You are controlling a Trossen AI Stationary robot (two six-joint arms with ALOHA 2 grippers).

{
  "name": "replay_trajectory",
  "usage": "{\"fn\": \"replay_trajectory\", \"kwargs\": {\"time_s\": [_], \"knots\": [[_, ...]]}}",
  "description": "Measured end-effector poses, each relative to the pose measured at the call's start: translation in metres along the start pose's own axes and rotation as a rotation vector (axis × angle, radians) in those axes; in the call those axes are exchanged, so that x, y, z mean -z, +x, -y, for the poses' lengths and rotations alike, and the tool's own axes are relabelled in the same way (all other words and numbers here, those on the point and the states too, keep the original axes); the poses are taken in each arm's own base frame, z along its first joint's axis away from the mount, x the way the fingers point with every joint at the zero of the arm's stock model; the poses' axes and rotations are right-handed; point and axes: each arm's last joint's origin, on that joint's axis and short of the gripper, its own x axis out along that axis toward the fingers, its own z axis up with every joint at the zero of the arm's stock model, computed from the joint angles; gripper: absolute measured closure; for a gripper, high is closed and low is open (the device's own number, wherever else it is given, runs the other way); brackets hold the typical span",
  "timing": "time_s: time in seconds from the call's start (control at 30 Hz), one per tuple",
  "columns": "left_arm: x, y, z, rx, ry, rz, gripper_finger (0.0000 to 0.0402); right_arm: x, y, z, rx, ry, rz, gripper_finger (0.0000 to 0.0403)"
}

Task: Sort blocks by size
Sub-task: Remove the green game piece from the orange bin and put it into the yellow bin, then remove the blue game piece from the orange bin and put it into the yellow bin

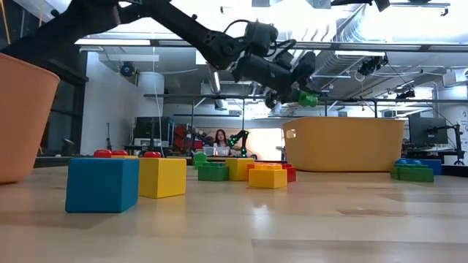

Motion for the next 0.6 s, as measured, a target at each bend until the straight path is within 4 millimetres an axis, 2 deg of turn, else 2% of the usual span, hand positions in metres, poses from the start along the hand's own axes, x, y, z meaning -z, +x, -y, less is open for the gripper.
{"fn": "replay_trajectory", "kwargs": {"time_s": [0.13,0.27,0.37,0.47,0.6], "knots": [[-0.003,-0.002,0.001,0.0,-0.011,-0.002,0.0131,0.0,0.0,0.0,0.001,-0.005,-0.002,0.0128],[-0.01,-0.006,-0.001,0.035,-0.095,-0.028,0.0074,0.001,0.0,0.0,0.002,-0.008,-0.005,0.0128],[-0.027,-0.02,0.002,0.1,-0.134,-0.094,0.0064,0.001,0.0,0.0,-0.006,-0.01,-0.011,0.0128],[-0.043,-0.042,0.004,0.129,-0.099,-0.209,0.0067,0.001,0.0,0.0,-0.01,-0.027,-0.013,0.0128],[-0.066,-0.087,0.017,0.118,0.015,-0.367,0.0075,0.001,0.0,0.0,-0.014,-0.027,-0.016,0.0128]]}}
